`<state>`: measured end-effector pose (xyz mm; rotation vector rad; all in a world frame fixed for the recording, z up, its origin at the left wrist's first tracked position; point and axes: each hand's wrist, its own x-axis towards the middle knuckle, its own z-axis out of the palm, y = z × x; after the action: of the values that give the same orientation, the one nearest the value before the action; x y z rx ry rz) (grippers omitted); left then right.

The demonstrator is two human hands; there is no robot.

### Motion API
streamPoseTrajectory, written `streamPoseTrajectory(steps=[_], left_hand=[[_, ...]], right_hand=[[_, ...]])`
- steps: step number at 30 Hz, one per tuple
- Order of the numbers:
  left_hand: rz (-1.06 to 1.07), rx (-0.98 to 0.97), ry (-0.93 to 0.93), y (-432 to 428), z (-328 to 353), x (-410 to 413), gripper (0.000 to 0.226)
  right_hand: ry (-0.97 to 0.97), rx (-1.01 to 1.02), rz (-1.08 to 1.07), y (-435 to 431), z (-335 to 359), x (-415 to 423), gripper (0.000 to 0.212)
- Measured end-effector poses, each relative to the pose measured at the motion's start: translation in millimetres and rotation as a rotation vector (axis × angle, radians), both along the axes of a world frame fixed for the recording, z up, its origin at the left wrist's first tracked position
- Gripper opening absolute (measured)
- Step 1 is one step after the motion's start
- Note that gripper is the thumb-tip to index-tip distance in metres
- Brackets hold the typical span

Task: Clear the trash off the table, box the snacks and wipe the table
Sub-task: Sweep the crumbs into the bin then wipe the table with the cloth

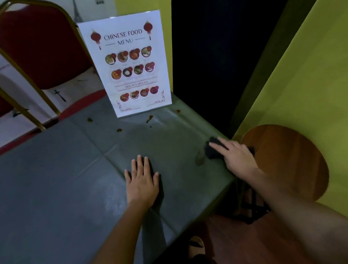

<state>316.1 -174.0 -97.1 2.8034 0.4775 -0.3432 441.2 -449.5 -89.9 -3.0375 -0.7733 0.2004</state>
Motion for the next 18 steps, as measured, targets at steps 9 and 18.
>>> streamPoseTrajectory(steps=[9, 18], left_hand=[[-0.064, 0.038, -0.125, 22, -8, -5, 0.071], [0.005, 0.027, -0.115, 80, -4, 33, 0.059]], right_hand=[[-0.007, 0.114, 0.127, 97, -15, -45, 0.075], [0.001, 0.069, -0.303, 76, 0, 7, 0.063]])
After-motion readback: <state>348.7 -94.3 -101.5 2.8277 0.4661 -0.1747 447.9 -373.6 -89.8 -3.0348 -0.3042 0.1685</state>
